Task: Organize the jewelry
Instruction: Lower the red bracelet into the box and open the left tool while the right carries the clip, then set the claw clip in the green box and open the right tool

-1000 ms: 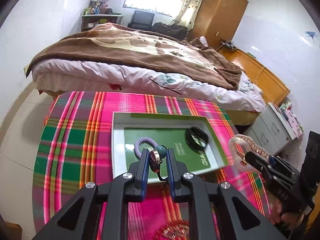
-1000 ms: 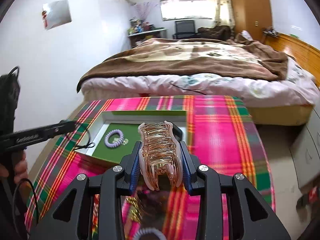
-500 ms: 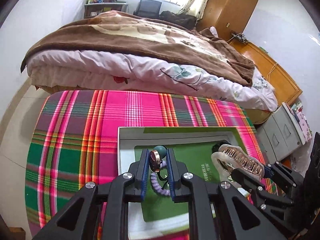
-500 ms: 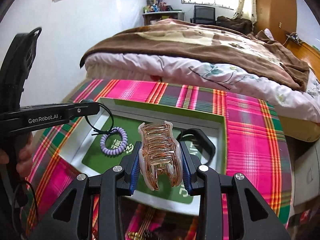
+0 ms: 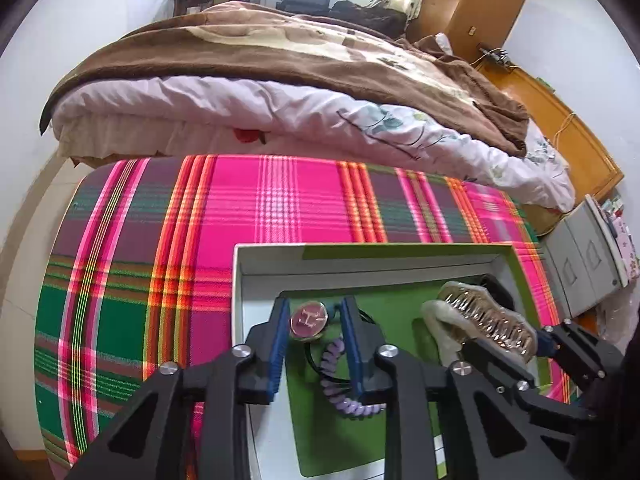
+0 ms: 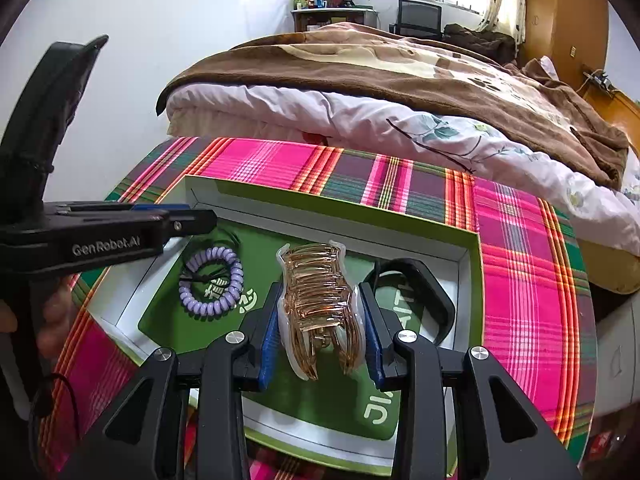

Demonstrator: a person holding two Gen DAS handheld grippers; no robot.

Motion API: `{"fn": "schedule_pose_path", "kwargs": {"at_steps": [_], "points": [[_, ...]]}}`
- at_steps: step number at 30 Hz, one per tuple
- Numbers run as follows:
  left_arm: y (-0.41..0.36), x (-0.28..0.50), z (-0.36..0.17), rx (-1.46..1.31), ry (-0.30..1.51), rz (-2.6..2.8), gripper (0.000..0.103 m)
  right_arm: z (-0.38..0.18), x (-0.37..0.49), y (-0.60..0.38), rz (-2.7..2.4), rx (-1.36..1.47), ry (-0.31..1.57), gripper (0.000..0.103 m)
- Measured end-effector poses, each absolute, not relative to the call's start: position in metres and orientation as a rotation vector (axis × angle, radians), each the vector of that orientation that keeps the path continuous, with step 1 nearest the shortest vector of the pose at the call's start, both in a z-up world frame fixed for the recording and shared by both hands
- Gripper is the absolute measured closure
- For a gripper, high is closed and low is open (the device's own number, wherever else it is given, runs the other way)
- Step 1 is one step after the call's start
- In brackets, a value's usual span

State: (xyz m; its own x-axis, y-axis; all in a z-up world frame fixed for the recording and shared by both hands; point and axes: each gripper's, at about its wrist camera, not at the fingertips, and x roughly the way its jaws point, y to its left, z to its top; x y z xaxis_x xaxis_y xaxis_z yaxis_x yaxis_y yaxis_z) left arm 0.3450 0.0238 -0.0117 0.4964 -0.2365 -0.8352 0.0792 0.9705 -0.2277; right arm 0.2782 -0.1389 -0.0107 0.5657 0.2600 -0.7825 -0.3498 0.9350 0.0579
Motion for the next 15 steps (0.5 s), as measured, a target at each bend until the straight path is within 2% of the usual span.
{"fn": "schedule_pose_path", "kwargs": {"at_steps": [4,12,14,15], "points": [[0.0212,0.3434,-0.0108,-0.159,1.03,-0.196,0.064,-0.0118,0.2791,-0.1367,0.357,-0.112,0.904,0.066],[0.0182,0.3413,-0.0104,-0.157,1.034,-0.207,0.057,-0.0123,0.2797,-0.1361,0.358,-0.108,0.905,0.066],[0.0171,0.3405,-0.0091,-0.153,1.031,-0.21,0.055,-0.0116,0.2794,-0.137,0.355,-0.106,0.902,0.063],[0.0173,0.34,-0.0085,-0.154,1.03,-0.212,0.053,-0.0109,0.2791,-0.1379,0.358,-0.101,0.9,0.056]]}}
